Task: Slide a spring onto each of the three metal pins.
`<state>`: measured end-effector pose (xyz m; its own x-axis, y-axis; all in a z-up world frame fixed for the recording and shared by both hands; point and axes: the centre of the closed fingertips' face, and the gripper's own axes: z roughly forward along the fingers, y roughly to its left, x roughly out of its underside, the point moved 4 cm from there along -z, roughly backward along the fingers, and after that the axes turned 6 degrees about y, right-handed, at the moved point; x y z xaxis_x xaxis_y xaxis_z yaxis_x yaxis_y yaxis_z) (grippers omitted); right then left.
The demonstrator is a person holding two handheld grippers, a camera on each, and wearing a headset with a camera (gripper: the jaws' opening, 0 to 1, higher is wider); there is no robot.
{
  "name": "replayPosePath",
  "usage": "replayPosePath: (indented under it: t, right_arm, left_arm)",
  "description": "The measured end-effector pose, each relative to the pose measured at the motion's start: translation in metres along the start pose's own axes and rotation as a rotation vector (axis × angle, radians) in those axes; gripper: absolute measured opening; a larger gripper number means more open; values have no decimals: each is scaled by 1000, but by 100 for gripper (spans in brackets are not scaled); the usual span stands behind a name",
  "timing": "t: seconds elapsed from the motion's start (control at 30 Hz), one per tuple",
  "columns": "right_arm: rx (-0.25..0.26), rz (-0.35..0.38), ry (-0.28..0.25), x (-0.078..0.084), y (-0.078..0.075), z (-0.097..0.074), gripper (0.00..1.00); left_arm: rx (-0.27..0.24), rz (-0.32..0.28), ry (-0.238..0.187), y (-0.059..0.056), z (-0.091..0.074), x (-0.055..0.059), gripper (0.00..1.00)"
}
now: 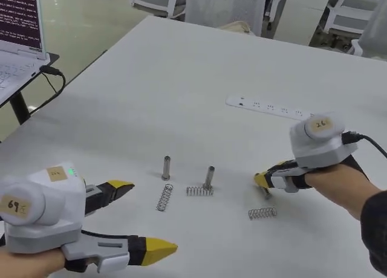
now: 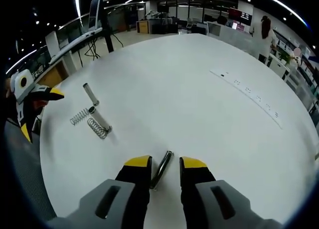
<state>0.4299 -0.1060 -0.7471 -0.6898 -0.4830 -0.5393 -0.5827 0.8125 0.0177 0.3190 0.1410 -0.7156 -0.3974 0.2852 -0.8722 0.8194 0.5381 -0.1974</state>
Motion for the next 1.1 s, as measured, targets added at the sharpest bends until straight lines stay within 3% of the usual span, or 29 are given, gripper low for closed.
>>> replayPosePath:
  t: [0.73, 1.1]
  right_arm:
    - [20, -6, 75, -1, -1, 16, 13]
    - [64, -59, 121, -1, 1, 16, 10]
  left_arm:
    - [-2, -9, 11, 2, 1, 2, 82]
    - [-2, -15, 6, 2, 1, 2, 81]
